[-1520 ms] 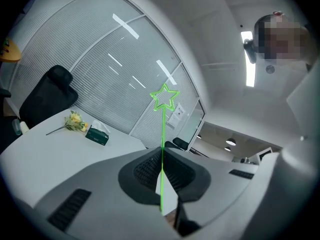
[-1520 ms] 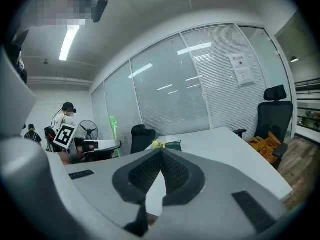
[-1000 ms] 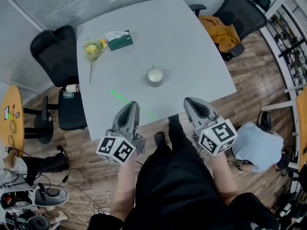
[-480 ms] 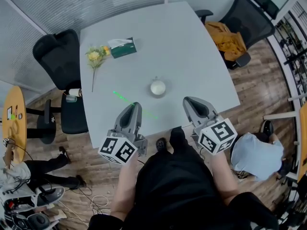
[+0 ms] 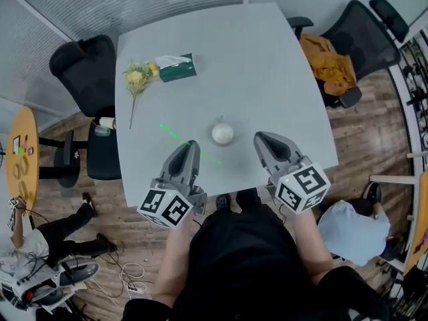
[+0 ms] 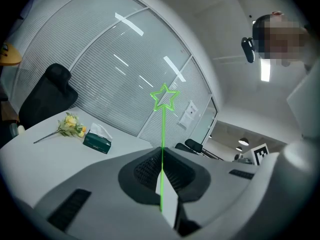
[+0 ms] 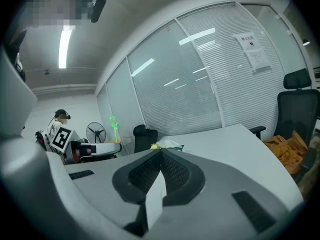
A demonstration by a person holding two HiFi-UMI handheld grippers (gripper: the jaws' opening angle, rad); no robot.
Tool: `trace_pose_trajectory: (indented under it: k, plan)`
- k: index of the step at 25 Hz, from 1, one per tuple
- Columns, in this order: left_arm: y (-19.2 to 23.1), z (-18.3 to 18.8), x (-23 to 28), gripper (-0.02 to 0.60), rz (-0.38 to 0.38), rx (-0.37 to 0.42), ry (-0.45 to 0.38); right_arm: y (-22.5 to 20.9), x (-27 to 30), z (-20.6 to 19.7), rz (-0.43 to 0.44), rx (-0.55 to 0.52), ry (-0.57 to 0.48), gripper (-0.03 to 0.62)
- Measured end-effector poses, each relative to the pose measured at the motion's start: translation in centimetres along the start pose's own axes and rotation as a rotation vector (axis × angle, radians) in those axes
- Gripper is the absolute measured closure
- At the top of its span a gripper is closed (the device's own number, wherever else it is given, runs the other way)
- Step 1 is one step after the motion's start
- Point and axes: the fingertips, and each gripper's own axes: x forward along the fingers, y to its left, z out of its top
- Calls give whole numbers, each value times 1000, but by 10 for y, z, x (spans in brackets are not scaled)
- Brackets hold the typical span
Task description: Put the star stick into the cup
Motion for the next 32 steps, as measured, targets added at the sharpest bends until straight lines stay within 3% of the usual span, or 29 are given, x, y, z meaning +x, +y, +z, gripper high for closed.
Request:
trace_pose_trajectory:
  k: [21,32]
  plan:
    - [31,-24,44,578,251,-54,-39,-63,55,-10,213,6,126,585]
    - [46,-31,56,578,337,-58,-66,-69,74,-20,318,-7,179,585]
